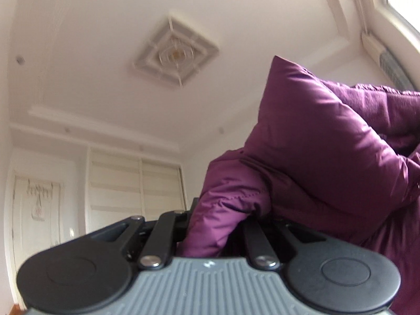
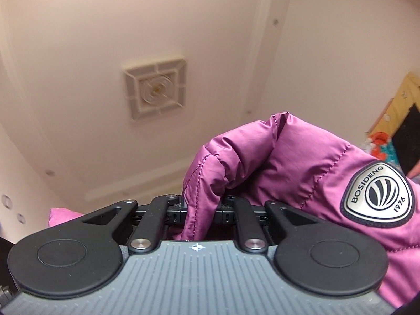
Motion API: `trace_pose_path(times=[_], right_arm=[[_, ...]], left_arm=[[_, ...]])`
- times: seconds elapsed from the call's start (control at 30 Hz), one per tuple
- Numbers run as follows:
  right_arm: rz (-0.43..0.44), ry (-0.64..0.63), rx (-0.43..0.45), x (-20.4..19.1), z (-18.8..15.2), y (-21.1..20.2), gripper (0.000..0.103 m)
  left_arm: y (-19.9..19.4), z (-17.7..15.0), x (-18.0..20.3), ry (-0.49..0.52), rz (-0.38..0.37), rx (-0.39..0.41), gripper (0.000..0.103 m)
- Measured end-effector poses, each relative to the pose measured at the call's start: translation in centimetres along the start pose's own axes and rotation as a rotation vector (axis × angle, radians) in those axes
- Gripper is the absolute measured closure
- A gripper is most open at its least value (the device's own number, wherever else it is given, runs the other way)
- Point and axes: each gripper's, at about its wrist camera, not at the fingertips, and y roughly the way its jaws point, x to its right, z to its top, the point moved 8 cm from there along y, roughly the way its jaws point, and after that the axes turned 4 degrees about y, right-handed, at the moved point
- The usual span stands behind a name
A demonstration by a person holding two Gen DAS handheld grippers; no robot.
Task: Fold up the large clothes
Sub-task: 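Lift the jacket high with both grippers to shake it open, then lower the jacket onto the bed and open both grippers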
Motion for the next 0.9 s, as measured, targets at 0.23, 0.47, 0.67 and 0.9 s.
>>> trace_pose_path(times=[0.23, 0.47, 0.67, 0.9], right_arm=[[-0.238, -0.017, -0.146, 12.1, -6.8, 6.7, 0.088], [-0.451, 0.005, -0.284, 25.6, -14.9, 10.7, 0.087], [-0.586, -0.013, -0.412, 34.6, -22.4, 10.9, 0.085], [-0.658, -0.106, -0.515, 40.4, -29.0, 11.7, 0.063]], left_arm=[[9.3, -11.8, 4.2, 0.140, -0.040, -0.218, 0.093], [16.5, -23.7, 8.6, 0.248, -0.074, -0.386, 0.091], [19.8, -34.0, 11.5, 0.280, -0.107, -0.564, 0.090], [21.6, -41.8, 11.7, 0.246, -0.113, -0.738, 0.076]])
